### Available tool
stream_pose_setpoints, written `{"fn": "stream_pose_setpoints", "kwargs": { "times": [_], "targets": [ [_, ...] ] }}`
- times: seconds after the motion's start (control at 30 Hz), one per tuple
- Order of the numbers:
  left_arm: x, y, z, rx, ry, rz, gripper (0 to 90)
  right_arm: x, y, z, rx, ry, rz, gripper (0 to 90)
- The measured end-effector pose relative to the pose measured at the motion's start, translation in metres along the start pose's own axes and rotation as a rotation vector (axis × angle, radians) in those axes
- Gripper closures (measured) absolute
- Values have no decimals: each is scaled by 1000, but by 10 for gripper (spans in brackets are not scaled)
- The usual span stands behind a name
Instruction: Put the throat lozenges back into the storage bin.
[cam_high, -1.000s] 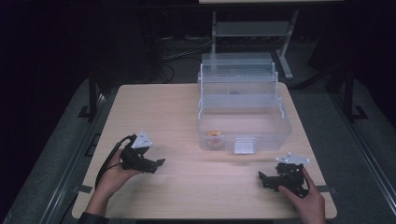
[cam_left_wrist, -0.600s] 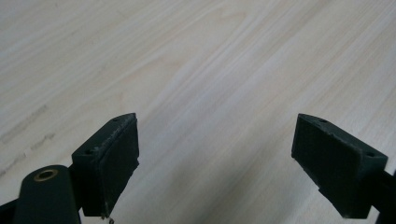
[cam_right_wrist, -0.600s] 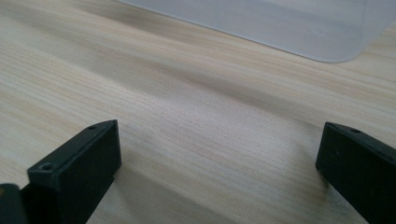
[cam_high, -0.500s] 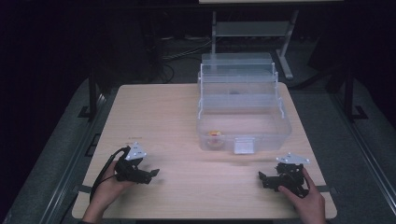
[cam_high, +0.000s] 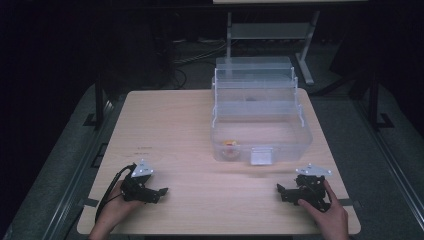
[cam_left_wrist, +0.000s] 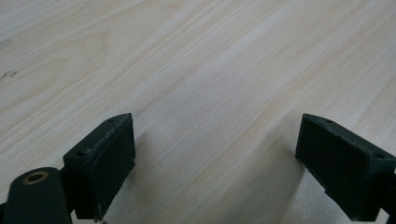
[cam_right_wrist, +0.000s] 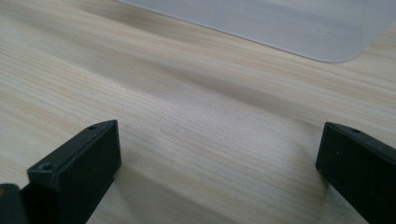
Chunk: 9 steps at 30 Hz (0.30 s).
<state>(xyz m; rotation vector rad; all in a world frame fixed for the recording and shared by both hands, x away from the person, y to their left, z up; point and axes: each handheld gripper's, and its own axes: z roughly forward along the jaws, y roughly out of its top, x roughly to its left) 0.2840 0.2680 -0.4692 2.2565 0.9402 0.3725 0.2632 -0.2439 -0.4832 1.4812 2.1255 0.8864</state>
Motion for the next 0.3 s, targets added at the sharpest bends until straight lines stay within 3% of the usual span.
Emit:
{"fn": "stream_pose_setpoints", "kwargs": {
  "times": [0.17, 0.3],
  "targets": [
    [0, -9, 0, -67, -5, 1, 110, 0, 0, 0, 0, 0, -1, 0],
    [0, -9, 0, -67, -4, 2, 110, 0, 0, 0, 0, 0, -1, 0]
  ]
}}
